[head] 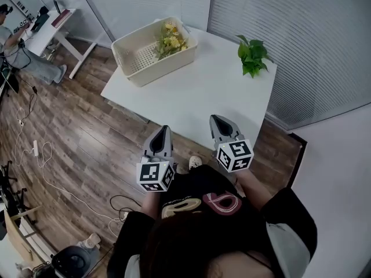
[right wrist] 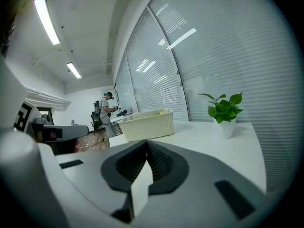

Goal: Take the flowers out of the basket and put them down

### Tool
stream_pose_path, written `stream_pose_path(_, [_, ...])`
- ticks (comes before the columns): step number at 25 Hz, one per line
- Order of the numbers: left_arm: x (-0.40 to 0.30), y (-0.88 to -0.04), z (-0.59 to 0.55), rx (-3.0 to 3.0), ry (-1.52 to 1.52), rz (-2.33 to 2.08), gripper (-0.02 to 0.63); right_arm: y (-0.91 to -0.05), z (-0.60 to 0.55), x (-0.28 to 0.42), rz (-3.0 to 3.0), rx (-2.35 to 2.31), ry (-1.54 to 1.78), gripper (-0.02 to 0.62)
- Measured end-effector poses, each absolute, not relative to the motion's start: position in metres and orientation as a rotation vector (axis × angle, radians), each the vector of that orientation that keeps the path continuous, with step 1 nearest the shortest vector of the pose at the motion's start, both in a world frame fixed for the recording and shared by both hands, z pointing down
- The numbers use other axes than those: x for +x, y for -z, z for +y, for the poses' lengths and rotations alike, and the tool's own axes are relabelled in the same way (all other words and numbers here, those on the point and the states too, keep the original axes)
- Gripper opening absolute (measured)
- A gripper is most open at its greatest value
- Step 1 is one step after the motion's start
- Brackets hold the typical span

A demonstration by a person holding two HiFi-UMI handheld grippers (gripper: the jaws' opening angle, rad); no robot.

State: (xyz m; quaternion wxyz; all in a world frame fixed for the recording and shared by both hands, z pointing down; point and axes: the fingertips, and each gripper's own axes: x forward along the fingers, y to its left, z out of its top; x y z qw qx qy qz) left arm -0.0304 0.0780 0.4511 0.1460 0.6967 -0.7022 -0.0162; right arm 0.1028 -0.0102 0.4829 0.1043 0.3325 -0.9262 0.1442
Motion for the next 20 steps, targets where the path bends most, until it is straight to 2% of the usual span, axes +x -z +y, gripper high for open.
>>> stream_pose_path(8, [-0.021, -0.446, 0.054, 2.033, 0.069, -2.002, 0.018, -0.491, -0.021, 0.099, -2.740, 0.907, -0.481, 0.011])
stream_pose_path(20, [-0.044, -0.444, 0.029, 2.040, 0.087, -1.973, 0.018, -0.497, -0.033, 0.082, -2.721, 0.907, -0.500, 0.011])
